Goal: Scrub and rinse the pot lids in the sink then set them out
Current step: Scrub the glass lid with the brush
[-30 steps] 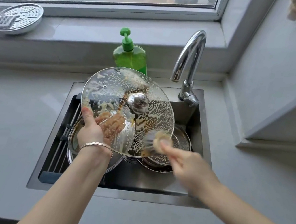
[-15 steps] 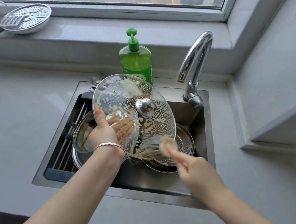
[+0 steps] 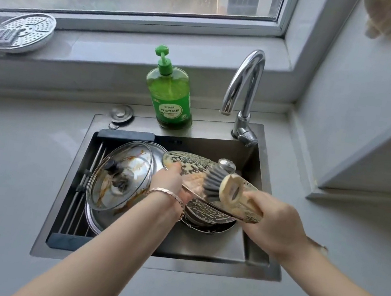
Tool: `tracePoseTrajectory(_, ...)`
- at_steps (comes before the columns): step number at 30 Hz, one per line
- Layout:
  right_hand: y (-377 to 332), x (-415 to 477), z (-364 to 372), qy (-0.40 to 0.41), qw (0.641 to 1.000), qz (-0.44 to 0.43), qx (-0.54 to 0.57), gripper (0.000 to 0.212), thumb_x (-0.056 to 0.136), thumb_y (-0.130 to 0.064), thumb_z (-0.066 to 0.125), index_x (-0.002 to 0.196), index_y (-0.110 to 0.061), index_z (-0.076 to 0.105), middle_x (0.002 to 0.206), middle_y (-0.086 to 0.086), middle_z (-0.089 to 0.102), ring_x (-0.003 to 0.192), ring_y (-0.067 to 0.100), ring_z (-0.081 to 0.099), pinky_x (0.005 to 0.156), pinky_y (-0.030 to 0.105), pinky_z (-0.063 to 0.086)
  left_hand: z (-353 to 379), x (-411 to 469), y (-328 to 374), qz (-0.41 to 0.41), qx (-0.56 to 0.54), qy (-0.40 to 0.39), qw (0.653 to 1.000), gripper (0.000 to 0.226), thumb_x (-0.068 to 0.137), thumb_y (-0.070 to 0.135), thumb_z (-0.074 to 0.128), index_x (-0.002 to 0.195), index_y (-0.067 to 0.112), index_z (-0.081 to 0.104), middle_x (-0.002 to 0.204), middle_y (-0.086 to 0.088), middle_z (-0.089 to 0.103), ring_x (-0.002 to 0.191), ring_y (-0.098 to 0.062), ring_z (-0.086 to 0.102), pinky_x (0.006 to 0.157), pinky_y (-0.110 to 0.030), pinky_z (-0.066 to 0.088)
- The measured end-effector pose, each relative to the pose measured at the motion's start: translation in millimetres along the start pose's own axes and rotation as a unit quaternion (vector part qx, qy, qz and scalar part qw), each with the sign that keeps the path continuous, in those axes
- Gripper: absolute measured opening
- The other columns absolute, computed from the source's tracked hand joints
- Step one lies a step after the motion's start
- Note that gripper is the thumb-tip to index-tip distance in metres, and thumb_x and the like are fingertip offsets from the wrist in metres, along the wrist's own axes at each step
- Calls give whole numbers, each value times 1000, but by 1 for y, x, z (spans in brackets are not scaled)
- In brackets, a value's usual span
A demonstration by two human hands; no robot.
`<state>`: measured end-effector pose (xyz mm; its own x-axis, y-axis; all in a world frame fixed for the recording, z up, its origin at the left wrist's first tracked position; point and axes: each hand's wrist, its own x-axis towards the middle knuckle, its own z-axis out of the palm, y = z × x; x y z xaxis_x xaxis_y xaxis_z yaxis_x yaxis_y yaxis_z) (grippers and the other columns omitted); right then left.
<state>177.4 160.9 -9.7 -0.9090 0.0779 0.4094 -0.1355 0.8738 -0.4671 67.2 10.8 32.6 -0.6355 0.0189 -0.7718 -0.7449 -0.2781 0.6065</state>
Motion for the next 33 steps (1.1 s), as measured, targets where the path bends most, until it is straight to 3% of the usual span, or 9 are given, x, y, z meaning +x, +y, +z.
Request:
tracePoseTrajectory(4, 16, 12, -6, 90, 995, -5, -52, 21, 71, -13, 62, 51, -11, 55, 42, -1, 47, 38, 15, 37, 47, 22, 29, -1, -8, 4, -29, 82, -50, 995, 20, 99, 12, 39, 102, -7, 46, 93, -26, 63, 72, -31, 65, 54, -34, 58)
tracePoseTrajectory(7, 19, 34, -14, 45, 998, 29, -43, 27, 69, -29, 65, 51, -15, 50, 40, -6, 40, 42, 9, 26, 42, 16, 14, -14, -8, 12, -29, 265, -82, 960, 49, 98, 41, 37, 105, -5, 53, 79, -18, 68, 67, -26, 67, 58, -32, 57)
tracePoseTrajectory(10, 18, 50, -21, -35, 999, 24, -17, 27, 65, -30, 74, 53, -20, 52, 41, -11, 37, 38, 11, 33, 44, 12, 17, -37, 0, 22, 192, 636, -17, 748, 67, 86, 68, 29, 71, 10, 61, 59, 2, 61, 61, -16, 61, 57, -24, 44)
tracePoseTrajectory(12, 14, 65, -30, -89, 996, 24, 4, 42, 68, -24, 80, 51, -29, 41, 42, -15, 35, 41, 2, 34, 46, 16, 19, -48, 1, 30, 348, 707, 13, 616, 66, 74, 82, 32, 68, 21, 54, 68, 9, 57, 69, -12, 57, 62, -28, 46)
tracePoseTrajectory(15, 7, 90, -40, -159, 987, 20, 7, 51, 70, -23, 79, 49, -32, 34, 48, -17, 40, 47, -3, 37, 48, 21, 22, -52, 2, 36, 370, 625, -150, 671, 49, 63, 78, 48, 91, 38, 51, 99, 14, 58, 93, -4, 57, 87, -32, 49)
tracePoseTrajectory(18, -6, 108, -47, -190, 982, 2, 2, 49, 71, -24, 78, 48, -30, 35, 48, -15, 41, 48, -2, 37, 48, 23, 23, -44, -5, 32, 243, 574, -270, 734, 48, 80, 35, 67, 110, 49, 32, 106, 13, 59, 91, -3, 61, 89, -31, 52)
tracePoseTrajectory(22, -10, 119, -40, -196, 981, -11, 1, 32, 74, -29, 76, 54, -28, 51, 52, -13, 50, 51, 1, 41, 50, 22, 25, -42, -2, 27, 223, 568, -272, 744, 45, 94, 11, 48, 109, 54, 42, 108, -14, 67, 95, -14, 66, 77, -37, 57)
tracePoseTrajectory(28, -3, 108, -5, -5, 994, 99, 53, 21, 83, -20, 69, 104, -16, 70, 91, 1, 71, 77, 14, 58, 64, 22, 36, -44, 10, 22, 150, 436, -216, 861, 48, 88, -5, 53, 115, 35, 49, 94, -18, 69, 71, -21, 71, 54, -41, 58)
tracePoseTrajectory(33, 17, 73, 15, -149, 935, 307, 95, 51, 83, -45, 62, 130, -31, 48, 100, -5, 61, 98, 22, 59, 81, 35, 49, -58, 13, 16, 25, 280, -195, 939, 65, 84, -17, 46, 133, 25, 41, 96, -29, 67, 61, -30, 69, 45, -41, 56)
